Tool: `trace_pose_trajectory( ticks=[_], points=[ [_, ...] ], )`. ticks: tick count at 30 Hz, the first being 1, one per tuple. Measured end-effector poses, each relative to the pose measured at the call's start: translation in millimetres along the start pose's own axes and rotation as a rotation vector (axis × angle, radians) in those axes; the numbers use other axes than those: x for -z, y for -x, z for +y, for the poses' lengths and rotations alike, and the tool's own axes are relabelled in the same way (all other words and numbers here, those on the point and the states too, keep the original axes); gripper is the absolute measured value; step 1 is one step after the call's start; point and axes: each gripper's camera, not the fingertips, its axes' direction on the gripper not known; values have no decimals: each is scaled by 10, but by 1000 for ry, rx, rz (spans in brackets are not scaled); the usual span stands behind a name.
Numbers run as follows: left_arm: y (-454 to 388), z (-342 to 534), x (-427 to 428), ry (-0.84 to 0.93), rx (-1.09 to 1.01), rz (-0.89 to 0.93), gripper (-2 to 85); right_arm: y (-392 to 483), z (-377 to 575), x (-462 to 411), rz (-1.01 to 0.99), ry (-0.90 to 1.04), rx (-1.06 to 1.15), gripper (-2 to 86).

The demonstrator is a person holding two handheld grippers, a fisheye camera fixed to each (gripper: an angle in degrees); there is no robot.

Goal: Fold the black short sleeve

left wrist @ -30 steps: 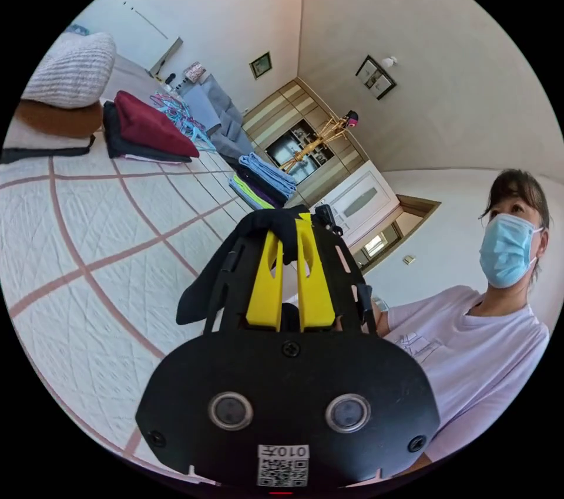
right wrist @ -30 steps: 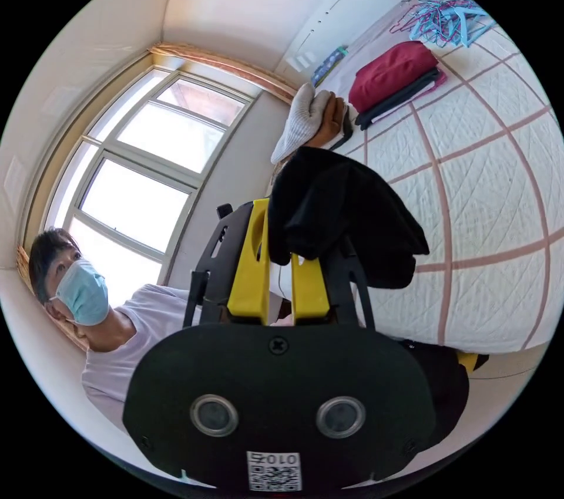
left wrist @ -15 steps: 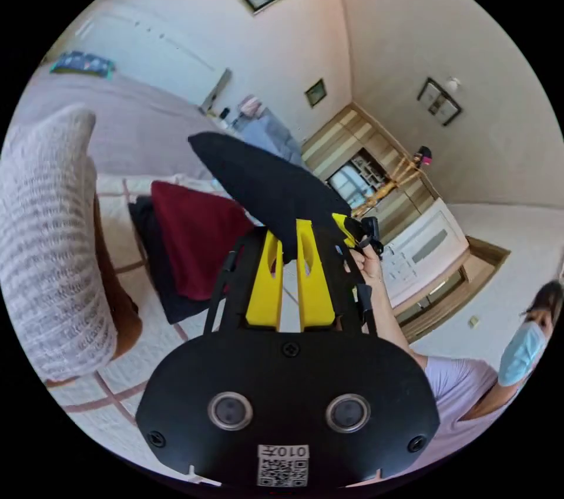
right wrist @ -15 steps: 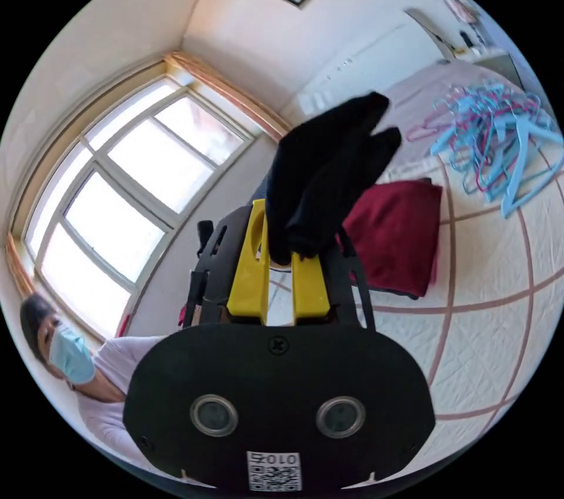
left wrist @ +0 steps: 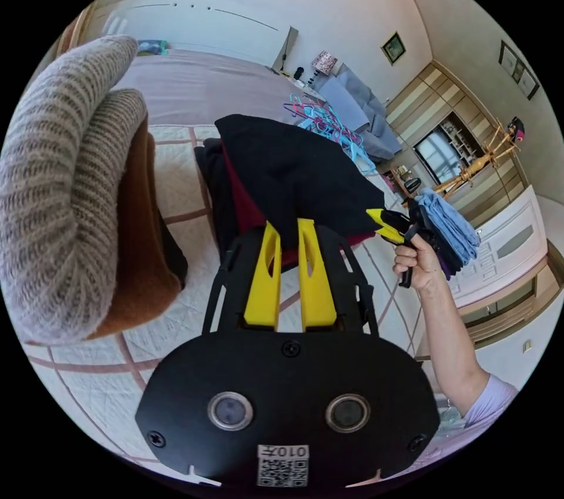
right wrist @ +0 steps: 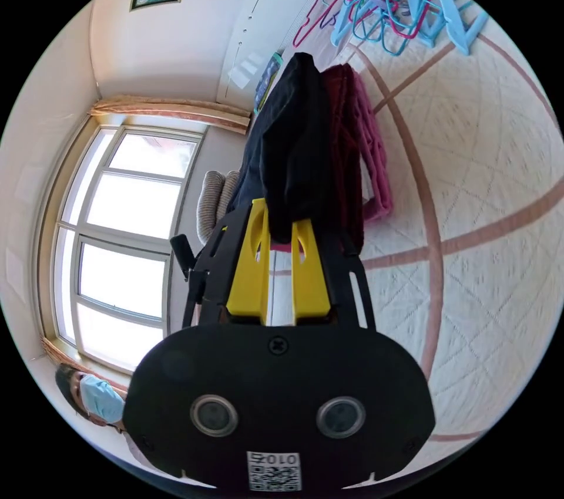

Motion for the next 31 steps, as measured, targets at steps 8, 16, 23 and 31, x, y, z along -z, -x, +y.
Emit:
trace_pose_trajectory(
  ticks=[8, 16, 23, 31],
  points=[
    [-1199, 1988, 1189, -123, -485, -279, 5, 846, 2505, -67, 539, -82, 286, 38],
    [-1727, 4170, 2432, -272, -642, -735, -2, 1521, 5207, -1311, 834, -146, 545, 28],
    [-1852, 4929, 3882, -588, -462, -772, -3, 2356, 6808, -1860, 925, -423, 892, 31],
    [-1627, 5546, 4782, -756, -371, -765, -2, 2516, 8078, -2110, 839, -616, 1057, 81]
  ],
)
